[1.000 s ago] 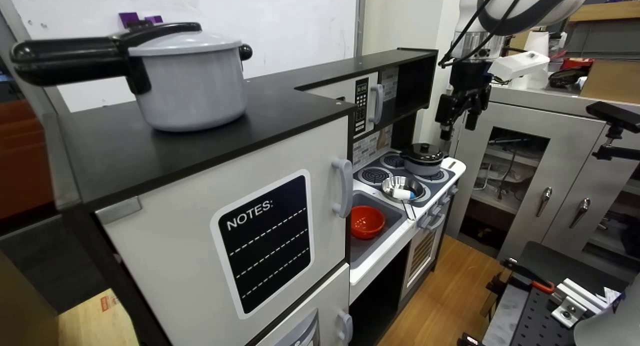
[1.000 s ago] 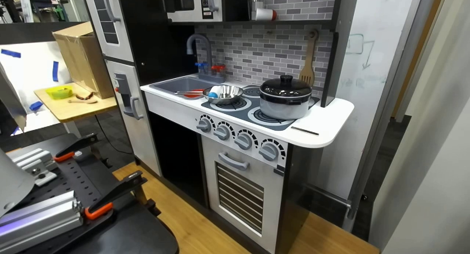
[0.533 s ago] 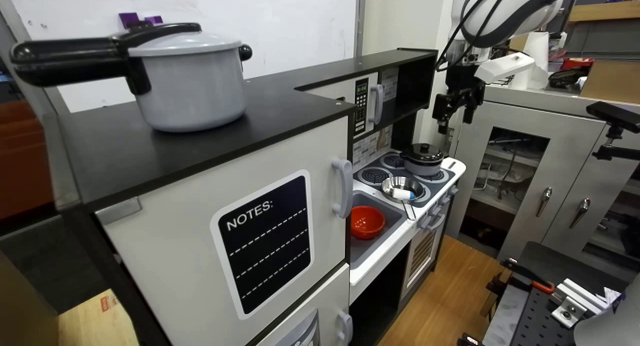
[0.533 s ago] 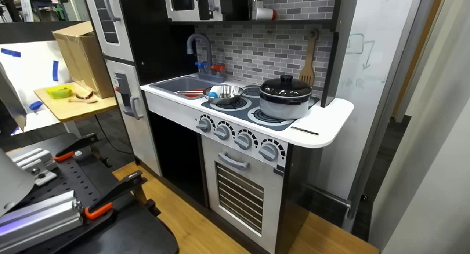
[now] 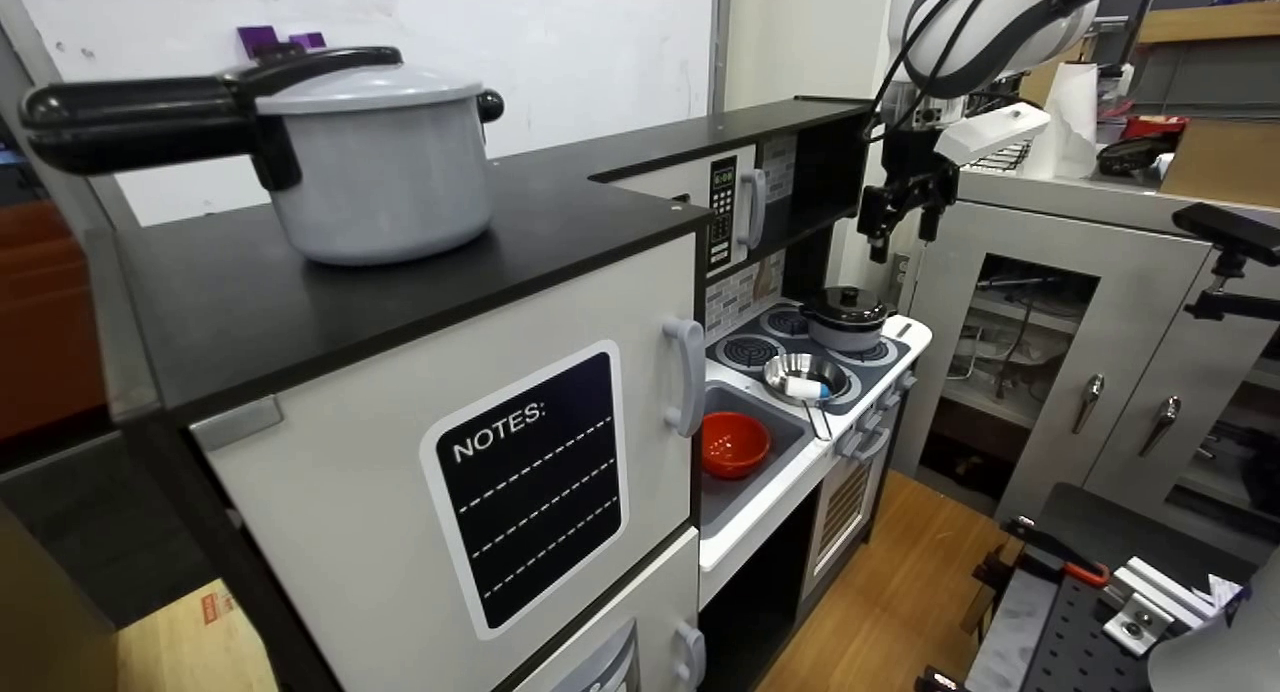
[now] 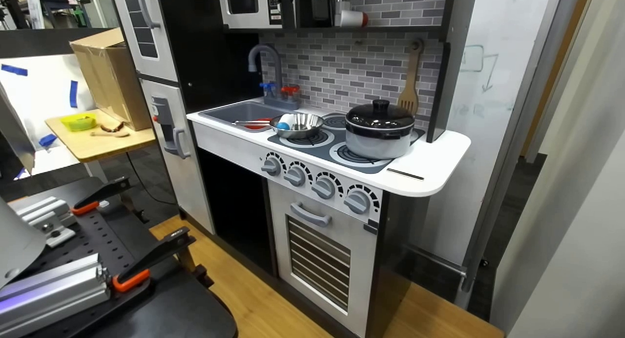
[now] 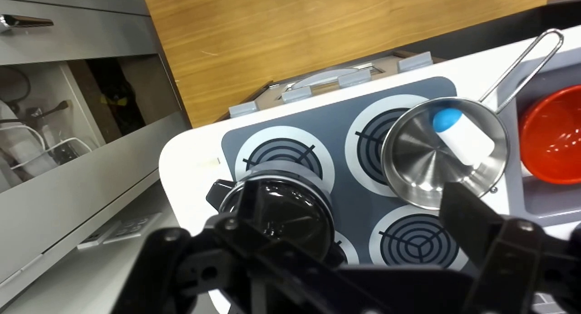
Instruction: Remove the black lid from the top of the grey pot and place it on the silver pan
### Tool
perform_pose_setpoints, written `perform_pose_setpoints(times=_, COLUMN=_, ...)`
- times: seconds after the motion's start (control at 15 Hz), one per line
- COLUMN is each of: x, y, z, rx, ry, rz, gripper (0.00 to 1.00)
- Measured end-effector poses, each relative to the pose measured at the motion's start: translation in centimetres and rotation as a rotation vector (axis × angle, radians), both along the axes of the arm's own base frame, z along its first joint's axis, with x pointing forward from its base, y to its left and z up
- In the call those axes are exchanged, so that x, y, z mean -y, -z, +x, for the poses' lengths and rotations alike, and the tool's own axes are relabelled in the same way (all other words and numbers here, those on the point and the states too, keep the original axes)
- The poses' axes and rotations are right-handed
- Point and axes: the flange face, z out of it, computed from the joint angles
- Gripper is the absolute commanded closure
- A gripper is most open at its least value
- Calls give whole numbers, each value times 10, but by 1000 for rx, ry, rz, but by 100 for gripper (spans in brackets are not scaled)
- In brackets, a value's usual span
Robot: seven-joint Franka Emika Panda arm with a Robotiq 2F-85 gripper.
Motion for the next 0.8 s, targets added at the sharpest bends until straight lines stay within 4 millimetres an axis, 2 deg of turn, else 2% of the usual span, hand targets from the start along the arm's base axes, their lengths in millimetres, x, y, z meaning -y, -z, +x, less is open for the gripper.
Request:
perform_pose_setpoints(times=0.53, x=-6, y=2, z=2, rx=21, ry=28, rz=68, gripper=0)
perform_pose_setpoints(times=0.8, x=6, y=5, z=3, rx=39, ry=48, rz=62, gripper=0)
